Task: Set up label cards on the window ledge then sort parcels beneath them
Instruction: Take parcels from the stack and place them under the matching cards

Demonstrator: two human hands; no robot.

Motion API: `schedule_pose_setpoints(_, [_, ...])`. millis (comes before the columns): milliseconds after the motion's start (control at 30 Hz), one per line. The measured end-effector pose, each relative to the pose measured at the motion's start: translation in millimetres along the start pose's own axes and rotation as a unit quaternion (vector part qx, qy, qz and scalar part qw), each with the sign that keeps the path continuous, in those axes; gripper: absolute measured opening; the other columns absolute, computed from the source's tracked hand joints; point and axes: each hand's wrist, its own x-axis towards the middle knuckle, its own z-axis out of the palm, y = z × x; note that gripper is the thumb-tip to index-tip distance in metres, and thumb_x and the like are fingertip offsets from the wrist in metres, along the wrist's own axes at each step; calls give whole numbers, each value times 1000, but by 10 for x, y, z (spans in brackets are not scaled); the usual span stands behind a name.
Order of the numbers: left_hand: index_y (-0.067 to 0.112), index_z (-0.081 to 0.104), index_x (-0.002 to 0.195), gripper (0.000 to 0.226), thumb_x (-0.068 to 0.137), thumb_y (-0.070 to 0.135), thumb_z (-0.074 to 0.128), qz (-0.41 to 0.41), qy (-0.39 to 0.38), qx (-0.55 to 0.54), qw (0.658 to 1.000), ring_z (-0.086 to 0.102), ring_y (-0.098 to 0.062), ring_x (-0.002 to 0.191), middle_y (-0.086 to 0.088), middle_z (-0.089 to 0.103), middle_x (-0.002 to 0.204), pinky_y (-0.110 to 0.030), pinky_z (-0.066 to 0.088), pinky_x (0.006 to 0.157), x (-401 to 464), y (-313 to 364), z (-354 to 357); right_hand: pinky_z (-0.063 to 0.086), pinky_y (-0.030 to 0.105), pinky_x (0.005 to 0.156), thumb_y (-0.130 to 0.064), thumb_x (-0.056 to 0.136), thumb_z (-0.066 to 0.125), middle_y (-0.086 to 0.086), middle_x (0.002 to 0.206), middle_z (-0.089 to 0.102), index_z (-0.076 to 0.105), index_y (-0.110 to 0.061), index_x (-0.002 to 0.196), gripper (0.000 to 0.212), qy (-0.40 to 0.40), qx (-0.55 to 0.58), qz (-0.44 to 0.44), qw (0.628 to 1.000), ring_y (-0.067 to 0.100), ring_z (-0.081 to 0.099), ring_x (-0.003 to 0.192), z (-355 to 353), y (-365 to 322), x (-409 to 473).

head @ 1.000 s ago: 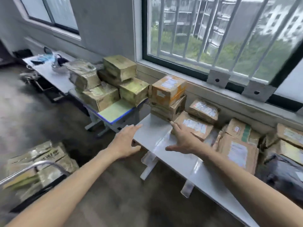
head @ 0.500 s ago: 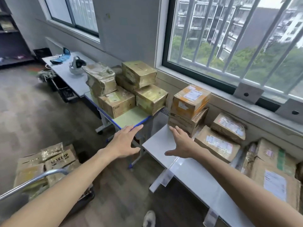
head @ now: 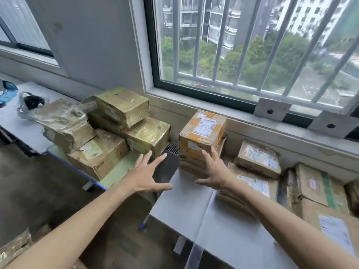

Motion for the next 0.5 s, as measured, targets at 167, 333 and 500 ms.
schedule_pose_setpoints(167, [61, -2, 148, 96, 70, 91, 44, 35, -3, 4, 999, -14, -25, 152, 1, -11, 166, -69, 12, 115, 614, 259, -131, 12, 38, 124, -48, 76, 83, 14, 165, -17, -6, -22, 159, 125, 18, 38, 33, 999, 32, 4, 154, -262, 241, 184])
schedule_pose_setpoints(333, [55, -3, 151, 96, 80, 75, 58, 99, -16, 15, 995, -8, -30, 152, -5, -7, 166, -58, 13, 120, 1091, 398, -300, 13, 38, 122, -48, 77, 82, 14, 166, -13, -7, -23, 160, 124, 28, 59, 74, 995, 32, 10, 154, -342, 406, 396])
schedule_pose_setpoints(500, [41, -9, 155, 116, 74, 63, 71, 139, -33, 20, 990, 1, -30, 153, -10, -1, 166, -53, 20, 121, 1719, 352, -446, 16, 42, 125, -58, 79, 75, 8, 167, 8, -1, -19, 160, 117, 35, 99, 98, 990, 22, 12, 154, -296, 457, 693])
